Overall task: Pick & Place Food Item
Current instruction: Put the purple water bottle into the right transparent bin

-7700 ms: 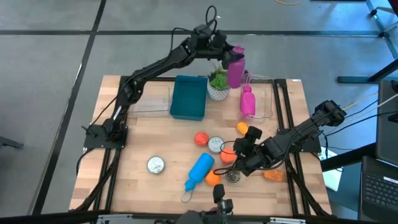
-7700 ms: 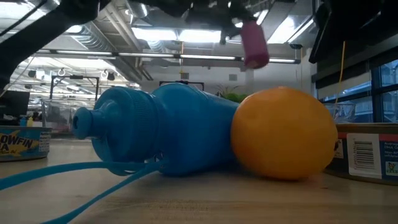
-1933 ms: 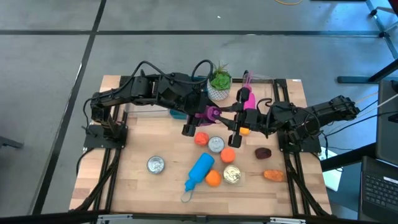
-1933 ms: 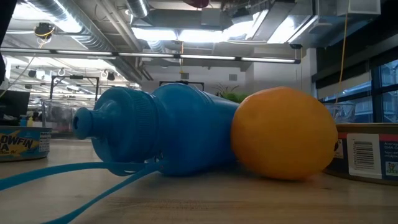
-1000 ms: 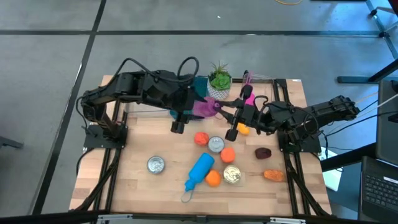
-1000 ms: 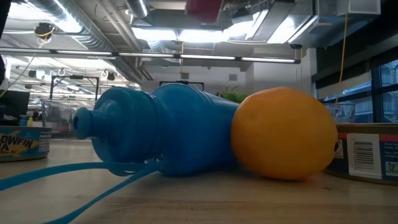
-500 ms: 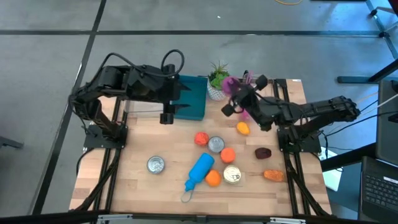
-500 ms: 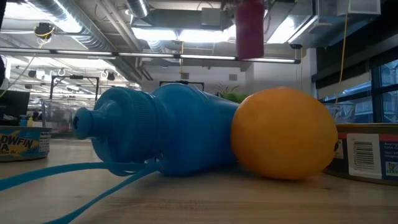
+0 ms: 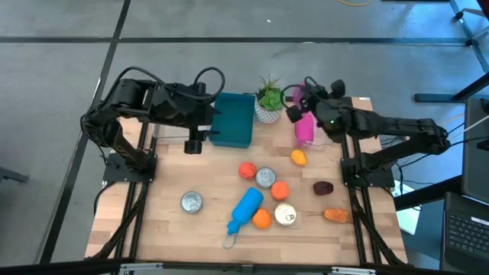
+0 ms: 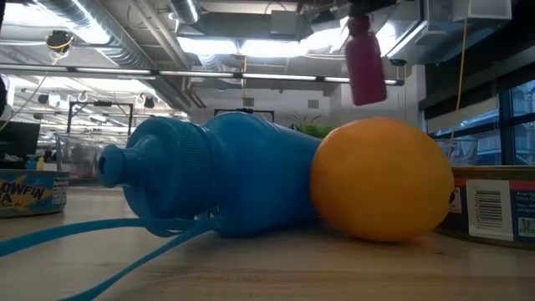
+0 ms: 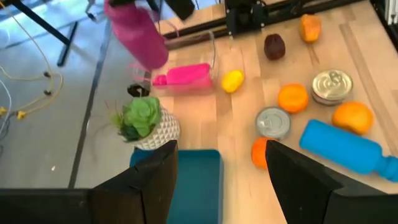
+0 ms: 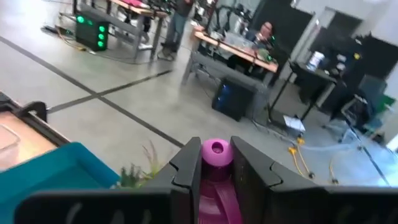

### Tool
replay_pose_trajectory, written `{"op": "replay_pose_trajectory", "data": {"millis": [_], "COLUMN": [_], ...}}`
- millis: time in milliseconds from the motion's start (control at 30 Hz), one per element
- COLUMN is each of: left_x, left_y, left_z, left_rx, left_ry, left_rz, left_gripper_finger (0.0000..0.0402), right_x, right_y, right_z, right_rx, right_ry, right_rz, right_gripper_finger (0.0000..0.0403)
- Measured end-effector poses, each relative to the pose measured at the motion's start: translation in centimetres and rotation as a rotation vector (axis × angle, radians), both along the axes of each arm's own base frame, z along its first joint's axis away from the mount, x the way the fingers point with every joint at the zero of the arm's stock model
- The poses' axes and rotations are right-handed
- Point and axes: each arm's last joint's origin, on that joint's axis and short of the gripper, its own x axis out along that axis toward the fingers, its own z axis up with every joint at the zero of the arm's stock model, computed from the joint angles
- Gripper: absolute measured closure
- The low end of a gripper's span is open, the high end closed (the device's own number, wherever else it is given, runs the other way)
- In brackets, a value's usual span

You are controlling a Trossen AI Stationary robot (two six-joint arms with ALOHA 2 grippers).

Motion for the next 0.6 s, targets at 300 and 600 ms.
{"op": "replay_pose_trajectory", "data": {"millis": [300, 600], "left_x": [-1.8, -2.4], "left_y": [0.0, -0.1], "left_z": [0.8, 1.0], "left_rx": [-0.013, -0.035], "left_ry": [-0.039, -0.053], "left_rz": [-0.002, -0.012], "left_gripper_finger": [0.0171, 0.0171], "right_x": [-3.1, -5.3], "right_y": [-1.7, -3.3], "right_z": [-0.9, -5.5], "right_rx": [0.059, 0.06], "right_ry": [0.014, -0.039], "right_rz": [-0.191, -0.352], "right_gripper_finger": [0.0333, 0.0333]}}
